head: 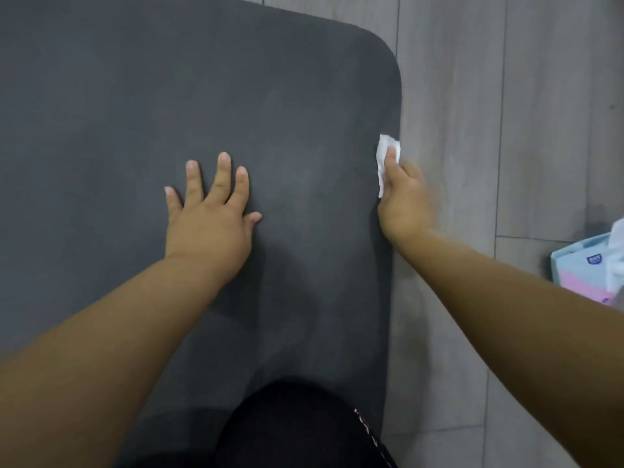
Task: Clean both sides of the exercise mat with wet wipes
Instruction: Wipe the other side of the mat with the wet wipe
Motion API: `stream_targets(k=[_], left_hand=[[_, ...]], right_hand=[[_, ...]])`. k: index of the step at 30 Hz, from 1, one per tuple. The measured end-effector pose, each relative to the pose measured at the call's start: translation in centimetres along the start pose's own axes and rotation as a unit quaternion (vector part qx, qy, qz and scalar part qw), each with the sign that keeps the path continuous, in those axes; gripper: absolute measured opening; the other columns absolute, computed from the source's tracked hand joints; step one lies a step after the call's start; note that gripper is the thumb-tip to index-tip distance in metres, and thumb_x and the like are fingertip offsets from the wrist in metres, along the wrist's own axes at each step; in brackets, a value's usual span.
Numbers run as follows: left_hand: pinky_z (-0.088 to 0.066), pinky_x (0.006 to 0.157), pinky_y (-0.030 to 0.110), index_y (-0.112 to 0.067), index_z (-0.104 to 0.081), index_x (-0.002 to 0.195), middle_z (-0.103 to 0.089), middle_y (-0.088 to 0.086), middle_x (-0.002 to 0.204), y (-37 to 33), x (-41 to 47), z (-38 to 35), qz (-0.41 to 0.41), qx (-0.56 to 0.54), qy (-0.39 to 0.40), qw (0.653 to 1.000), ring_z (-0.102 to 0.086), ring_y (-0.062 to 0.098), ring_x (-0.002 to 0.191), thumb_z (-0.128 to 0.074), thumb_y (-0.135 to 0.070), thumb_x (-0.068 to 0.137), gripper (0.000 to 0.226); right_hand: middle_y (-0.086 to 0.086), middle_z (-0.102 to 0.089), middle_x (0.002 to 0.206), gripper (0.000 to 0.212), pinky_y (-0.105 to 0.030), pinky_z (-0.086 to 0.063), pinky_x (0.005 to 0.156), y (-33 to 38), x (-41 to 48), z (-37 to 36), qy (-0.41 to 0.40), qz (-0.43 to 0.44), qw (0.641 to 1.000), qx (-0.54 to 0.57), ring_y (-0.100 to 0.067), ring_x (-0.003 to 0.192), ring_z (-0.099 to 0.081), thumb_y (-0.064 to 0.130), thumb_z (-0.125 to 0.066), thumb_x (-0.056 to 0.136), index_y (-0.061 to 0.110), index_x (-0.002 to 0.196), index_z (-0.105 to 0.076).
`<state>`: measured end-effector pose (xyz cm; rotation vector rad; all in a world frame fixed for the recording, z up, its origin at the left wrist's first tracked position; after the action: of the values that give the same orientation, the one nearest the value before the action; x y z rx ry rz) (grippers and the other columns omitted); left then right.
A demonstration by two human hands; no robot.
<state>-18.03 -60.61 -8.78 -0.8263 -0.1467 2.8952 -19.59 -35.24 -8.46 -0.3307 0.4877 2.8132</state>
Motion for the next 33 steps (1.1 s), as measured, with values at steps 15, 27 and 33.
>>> stream_targets(k=[15, 27, 33], left_hand=[[-0.003, 0.114, 0.055, -0.023, 0.001, 0.151, 0.015, -0.003, 0.158, 0.4, 0.1, 0.1, -0.020, -0.016, 0.014, 1.000, 0.013, 0.035, 0.143, -0.025, -0.045, 0.099, 0.062], [-0.022, 0.112, 0.042, -0.015, -0.023, 0.149, -0.006, 0.004, 0.159, 5.6, -2.3, 1.7, -0.023, -0.058, -0.065, 0.996, -0.008, 0.022, 0.146, -0.055, -0.050, 0.086, 0.078], [-0.001, 0.117, 0.048, -0.034, 0.002, 0.150, 0.026, -0.004, 0.154, 9.2, -3.8, 0.6, 0.080, -0.105, 0.044, 0.990, 0.020, 0.036, 0.141, -0.060, -0.065, 0.075, 0.102]], right_hand=[[-0.018, -0.049, 0.104, 0.065, -0.038, -0.037, 0.069, 0.3, -1.7, -0.6, 0.009, 0.042, 0.988, -0.147, -0.032, 0.084, -0.047, 0.003, -0.046, 0.087, 0.012, 0.147, -0.023], [-0.020, -0.048, 0.119, 0.064, -0.045, -0.042, 0.079, 3.7, 1.0, -0.8, 0.002, -0.023, 0.992, -0.124, -0.039, 0.099, -0.052, 0.006, -0.043, 0.088, 0.009, 0.148, -0.018], [-0.006, -0.036, 0.109, 0.065, -0.041, -0.038, 0.081, 10.6, -3.0, -3.5, 0.140, 0.153, 0.966, -0.156, -0.026, 0.095, -0.039, 0.038, -0.044, 0.094, 0.024, 0.148, -0.011]])
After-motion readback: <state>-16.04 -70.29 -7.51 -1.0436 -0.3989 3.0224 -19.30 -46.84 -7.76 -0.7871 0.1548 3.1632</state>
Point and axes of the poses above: each hand's wrist, its own x-axis towards the middle knuckle, its own z-axis out of the back of the hand, y = z × x, the point moved 5 cm from there along x, towards the middle knuckle
